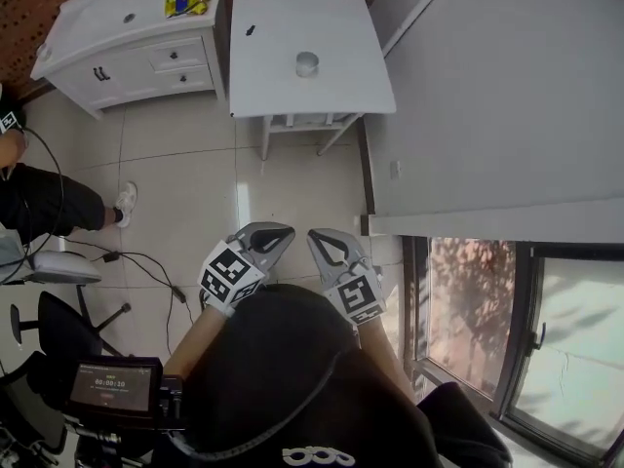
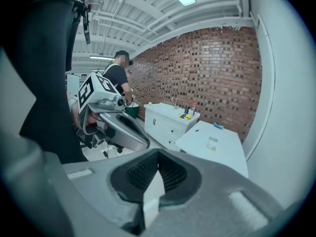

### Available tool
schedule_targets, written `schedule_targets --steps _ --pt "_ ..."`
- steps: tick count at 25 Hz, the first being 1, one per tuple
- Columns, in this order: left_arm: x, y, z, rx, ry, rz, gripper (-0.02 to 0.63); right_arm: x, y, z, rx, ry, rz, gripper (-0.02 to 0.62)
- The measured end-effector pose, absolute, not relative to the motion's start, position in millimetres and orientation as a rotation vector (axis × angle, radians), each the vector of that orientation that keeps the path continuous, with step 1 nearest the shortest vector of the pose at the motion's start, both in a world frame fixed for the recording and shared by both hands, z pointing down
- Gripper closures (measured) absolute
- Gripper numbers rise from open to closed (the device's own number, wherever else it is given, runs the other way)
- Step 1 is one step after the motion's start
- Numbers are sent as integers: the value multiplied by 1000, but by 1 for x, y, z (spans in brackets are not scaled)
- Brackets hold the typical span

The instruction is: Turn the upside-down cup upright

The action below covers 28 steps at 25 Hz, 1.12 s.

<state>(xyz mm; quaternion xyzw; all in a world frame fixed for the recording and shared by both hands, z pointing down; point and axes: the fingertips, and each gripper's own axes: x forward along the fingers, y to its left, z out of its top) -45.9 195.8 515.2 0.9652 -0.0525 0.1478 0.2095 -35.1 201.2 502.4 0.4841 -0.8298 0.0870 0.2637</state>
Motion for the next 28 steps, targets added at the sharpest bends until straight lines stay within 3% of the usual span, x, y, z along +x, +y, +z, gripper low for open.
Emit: schedule_targets --steps 14,28 --pt "15 295 486 2724 -176 407 591 44 321 498 1450 -2295 375 603" --pt "-6 380 483 2725 -281 422 591 31 400 500 1393 -2366 360 603"
